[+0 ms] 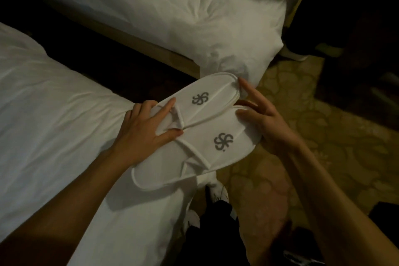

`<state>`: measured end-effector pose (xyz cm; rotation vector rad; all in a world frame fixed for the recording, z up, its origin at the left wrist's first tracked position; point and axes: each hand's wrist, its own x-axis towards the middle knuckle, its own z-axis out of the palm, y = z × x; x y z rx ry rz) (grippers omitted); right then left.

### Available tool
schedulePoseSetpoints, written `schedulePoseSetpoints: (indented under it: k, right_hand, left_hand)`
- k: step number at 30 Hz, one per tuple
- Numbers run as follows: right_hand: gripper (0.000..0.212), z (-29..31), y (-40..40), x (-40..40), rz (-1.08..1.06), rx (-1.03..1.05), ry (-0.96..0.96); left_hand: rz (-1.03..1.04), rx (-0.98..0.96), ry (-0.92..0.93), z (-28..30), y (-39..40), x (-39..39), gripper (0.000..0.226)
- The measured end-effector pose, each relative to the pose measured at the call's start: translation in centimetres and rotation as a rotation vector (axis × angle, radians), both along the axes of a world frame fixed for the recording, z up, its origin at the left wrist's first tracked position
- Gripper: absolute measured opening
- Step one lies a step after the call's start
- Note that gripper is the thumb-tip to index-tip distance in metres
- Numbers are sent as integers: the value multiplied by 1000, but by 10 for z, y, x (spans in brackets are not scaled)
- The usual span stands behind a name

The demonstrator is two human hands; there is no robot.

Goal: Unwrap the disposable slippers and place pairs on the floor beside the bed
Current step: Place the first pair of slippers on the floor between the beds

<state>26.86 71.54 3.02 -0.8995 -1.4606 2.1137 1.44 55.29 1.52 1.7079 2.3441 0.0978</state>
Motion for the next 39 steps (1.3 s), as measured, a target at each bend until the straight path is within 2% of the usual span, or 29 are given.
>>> schedulePoseSetpoints:
  k: [4,7,11,18,22,32,39]
  right_hand:
    - [48,-19,-6,19,-65,68,-37]
    - [22,-35,-8,32,-177,120,-63]
    - [14,-71,-4,49,-373,187,-99]
    - [18,-156,34,74,-619,173,-151]
    - [19,-213,53,79,-720,177,-143]
    - [27,-348,48,54,-787,66,-180]
    - [21,-420,52,33,-777,43,-199]
  left_hand:
    - [-98,-34,57,-15,15,6,90]
    - [-182,-51,109,-27,31,14,90]
    - [-284,-54,147,-49,69,28,93]
    - [-425,-9,142,-112,178,45,111]
    - [-469,-41,101,-162,219,52,112]
    - [-518,-206,117,-293,238,40,108]
    - [-501,-246,255,-358,240,24,109]
